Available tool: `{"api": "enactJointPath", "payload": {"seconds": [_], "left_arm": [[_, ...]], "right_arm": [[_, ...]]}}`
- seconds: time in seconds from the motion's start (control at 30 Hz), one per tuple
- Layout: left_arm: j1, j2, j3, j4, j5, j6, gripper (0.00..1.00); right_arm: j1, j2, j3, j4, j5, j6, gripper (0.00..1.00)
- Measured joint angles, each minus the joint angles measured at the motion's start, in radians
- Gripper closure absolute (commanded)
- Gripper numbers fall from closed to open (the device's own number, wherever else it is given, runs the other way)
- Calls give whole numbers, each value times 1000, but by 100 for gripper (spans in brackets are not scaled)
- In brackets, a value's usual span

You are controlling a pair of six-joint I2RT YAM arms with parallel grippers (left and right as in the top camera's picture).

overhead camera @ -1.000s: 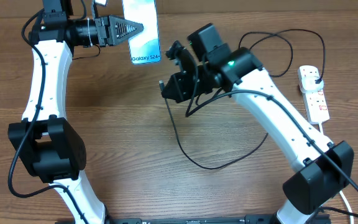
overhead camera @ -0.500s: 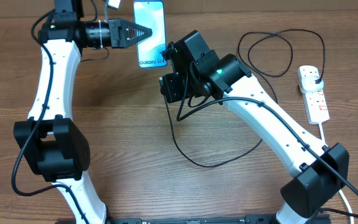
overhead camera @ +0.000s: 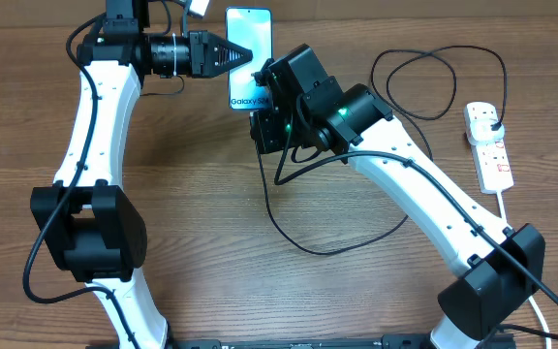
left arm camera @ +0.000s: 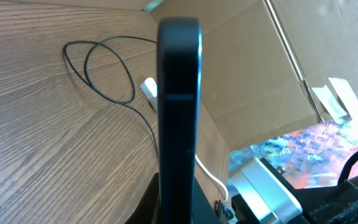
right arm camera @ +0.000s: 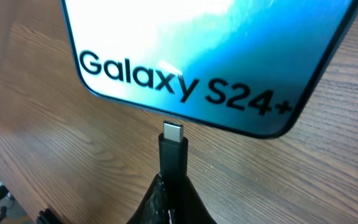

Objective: Plug charger to phone and switch on socket
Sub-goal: 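Raise the cable plug with the right gripper to the phone's bottom port, then push the USB-C plug up into the phone port with the right gripper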

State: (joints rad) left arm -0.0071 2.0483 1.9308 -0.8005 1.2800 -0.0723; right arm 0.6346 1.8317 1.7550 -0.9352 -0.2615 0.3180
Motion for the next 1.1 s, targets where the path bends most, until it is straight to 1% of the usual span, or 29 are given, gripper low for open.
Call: {"api": "enactJointPath", "payload": {"seconds": [0.57, 1.1], "left_arm": [[0, 0, 0, 0, -3, -49, 96], [0, 0, 0, 16, 14, -52, 96]], "right_arm": [[0, 0, 0, 14, 14, 23, 96], [0, 0, 0, 23, 8, 31, 96]]}}
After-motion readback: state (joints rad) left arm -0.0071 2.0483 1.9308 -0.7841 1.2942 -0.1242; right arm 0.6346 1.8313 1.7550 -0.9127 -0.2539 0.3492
